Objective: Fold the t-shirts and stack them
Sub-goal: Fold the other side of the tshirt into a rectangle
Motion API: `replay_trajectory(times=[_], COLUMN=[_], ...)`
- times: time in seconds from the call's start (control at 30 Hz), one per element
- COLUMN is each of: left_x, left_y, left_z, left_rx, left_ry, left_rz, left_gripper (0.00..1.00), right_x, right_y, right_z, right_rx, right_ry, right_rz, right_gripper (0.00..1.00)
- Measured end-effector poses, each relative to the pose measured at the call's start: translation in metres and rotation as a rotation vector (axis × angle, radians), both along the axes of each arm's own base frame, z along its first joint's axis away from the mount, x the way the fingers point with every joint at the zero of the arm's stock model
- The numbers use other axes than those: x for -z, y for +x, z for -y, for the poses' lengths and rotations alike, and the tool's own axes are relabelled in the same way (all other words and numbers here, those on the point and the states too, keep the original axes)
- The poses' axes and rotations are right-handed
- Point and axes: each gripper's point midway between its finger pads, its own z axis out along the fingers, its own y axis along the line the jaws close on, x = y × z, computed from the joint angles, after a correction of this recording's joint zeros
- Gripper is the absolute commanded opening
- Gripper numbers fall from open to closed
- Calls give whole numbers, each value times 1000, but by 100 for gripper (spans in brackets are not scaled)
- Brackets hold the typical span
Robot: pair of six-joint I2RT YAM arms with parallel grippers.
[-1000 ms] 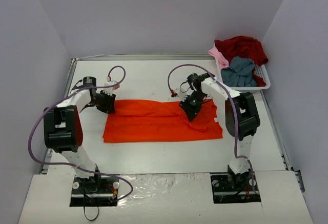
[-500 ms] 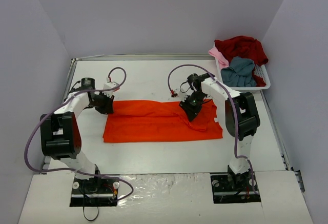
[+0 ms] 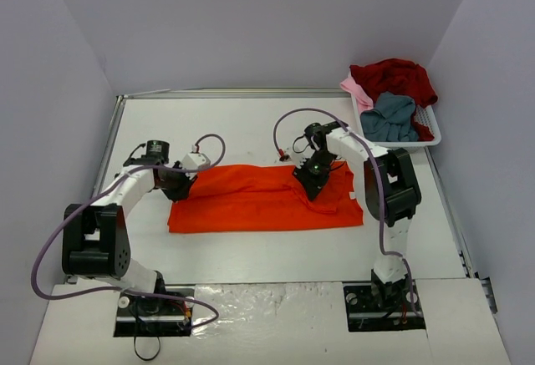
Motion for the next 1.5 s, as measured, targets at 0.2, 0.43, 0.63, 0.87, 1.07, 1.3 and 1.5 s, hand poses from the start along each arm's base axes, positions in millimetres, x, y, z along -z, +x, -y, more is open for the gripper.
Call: replay_trajectory(times=[0.2, 0.43, 0.63, 0.87, 1.07, 1.3, 1.5], left_x=[17, 25, 24, 25, 39, 34, 18], left_y=[-9, 17, 40, 46, 36, 30, 18], left_z=[-4, -23, -37, -28, -22, -26, -31], left_rx=[34, -20, -96, -83, -43, -38, -15], left_ry=[121, 351, 466, 528, 572, 586, 600], left_rz=[33, 177, 255, 310, 287, 277, 269], left_gripper=[9, 4, 3, 4, 9, 15, 20], right_x=[2, 10, 12, 12, 13, 9, -1], right_y=[0, -3, -3, -3, -3, -7, -7], right_z=[1, 2, 3, 5, 5, 7, 6], right_rx=[2, 9, 9, 14, 13, -3, -30], right_ry=[-8, -20, -25, -27, -28, -31, -21], right_rz=[-4, -31, -33, -35, -37, -52, -58], right_gripper=[17, 17, 17, 17, 18, 22, 24])
